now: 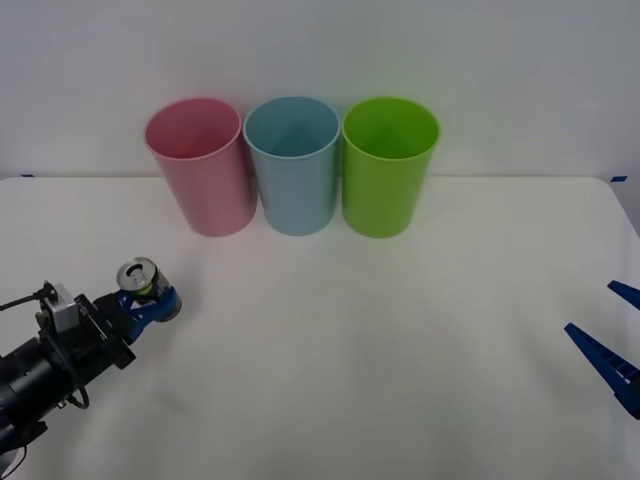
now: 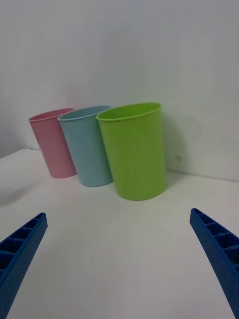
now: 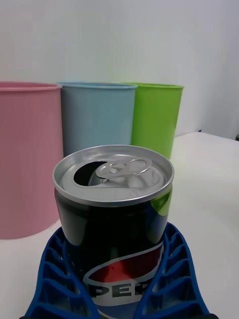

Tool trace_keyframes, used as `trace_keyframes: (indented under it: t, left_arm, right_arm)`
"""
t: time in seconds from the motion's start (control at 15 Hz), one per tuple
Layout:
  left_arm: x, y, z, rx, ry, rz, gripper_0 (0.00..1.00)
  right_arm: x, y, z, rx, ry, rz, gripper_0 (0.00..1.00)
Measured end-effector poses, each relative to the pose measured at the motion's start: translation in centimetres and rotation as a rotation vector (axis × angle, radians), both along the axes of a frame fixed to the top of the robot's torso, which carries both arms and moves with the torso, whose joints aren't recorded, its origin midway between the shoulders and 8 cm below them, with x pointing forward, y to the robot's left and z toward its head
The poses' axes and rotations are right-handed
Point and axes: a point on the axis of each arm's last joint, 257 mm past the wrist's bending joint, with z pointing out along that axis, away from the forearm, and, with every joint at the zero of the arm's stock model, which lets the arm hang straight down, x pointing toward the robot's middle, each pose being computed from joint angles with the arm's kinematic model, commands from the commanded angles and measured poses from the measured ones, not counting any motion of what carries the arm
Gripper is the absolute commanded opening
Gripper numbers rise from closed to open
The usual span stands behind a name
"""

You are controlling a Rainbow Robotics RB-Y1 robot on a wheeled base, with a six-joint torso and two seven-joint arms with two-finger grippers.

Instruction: Grasp the object on the table and drop it into the matching bin: aluminum can to the light blue bin, PET bottle to the pink bin.

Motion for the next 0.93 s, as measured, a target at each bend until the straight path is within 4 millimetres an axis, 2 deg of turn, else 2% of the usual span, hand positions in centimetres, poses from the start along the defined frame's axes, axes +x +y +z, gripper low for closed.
trace_keyframes:
  t: [0.47, 0.93]
  left_arm:
    - [2.1, -3.3, 6.6, -0.073, -0.012, -0.081, 0.00]
    - [4.2, -5.0, 11.9, -0.088, -0.021, -0.090, 0.00]
  right_arm:
    - [0.0, 0.0, 0.0, 0.000, 0.000, 0.000, 1.00]
    - [0.0, 0.0, 0.0, 0.000, 0.000, 0.000, 1.00]
